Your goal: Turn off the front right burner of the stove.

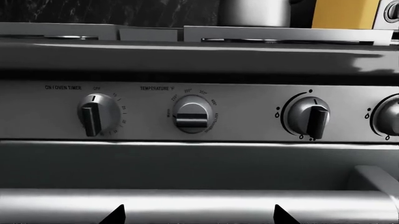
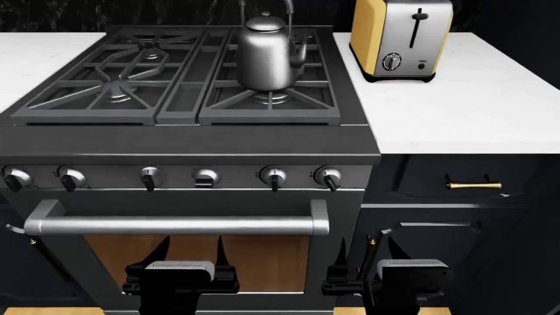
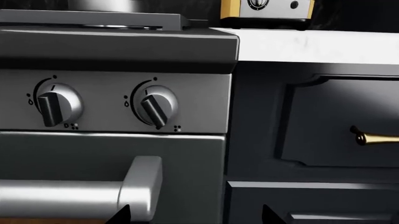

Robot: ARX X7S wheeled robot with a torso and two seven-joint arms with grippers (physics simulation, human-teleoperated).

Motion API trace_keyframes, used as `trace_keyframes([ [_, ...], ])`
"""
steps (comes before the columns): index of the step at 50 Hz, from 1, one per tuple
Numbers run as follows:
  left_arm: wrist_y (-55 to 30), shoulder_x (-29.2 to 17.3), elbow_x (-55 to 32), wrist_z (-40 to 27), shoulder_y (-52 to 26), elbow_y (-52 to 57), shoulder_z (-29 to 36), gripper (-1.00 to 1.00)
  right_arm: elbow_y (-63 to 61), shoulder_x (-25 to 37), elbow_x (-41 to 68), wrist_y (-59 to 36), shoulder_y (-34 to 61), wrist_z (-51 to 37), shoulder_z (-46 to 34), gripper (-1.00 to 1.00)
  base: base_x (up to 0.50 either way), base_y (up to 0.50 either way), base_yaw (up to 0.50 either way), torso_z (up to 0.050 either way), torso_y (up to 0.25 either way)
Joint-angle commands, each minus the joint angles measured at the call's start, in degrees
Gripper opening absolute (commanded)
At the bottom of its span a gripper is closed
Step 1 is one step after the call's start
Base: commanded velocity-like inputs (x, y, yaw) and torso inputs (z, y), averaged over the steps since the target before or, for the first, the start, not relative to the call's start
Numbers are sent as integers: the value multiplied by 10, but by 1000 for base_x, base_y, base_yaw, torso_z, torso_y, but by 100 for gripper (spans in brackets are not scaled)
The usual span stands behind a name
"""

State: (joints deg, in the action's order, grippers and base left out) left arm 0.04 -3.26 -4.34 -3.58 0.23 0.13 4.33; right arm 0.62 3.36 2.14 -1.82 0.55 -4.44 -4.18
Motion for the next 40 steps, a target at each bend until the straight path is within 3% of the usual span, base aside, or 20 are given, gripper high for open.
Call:
trace_keyframes([
  [1, 3, -12, -11, -11, 3, 2, 12, 100, 0, 11, 7, -2, 1, -8, -16, 100, 0, 35, 0, 0, 0],
  [13, 2, -17, -16, -20, -3, -3, 23, 100, 1, 17, 12, -2, 2, -17, -22, 100, 0, 291, 0, 0, 0],
  [40, 3, -32, -31, -38, -7, -6, 44, 100, 3, 31, 31, -2, 6, -38, -37, 100, 51, 0, 0, 0, 0],
])
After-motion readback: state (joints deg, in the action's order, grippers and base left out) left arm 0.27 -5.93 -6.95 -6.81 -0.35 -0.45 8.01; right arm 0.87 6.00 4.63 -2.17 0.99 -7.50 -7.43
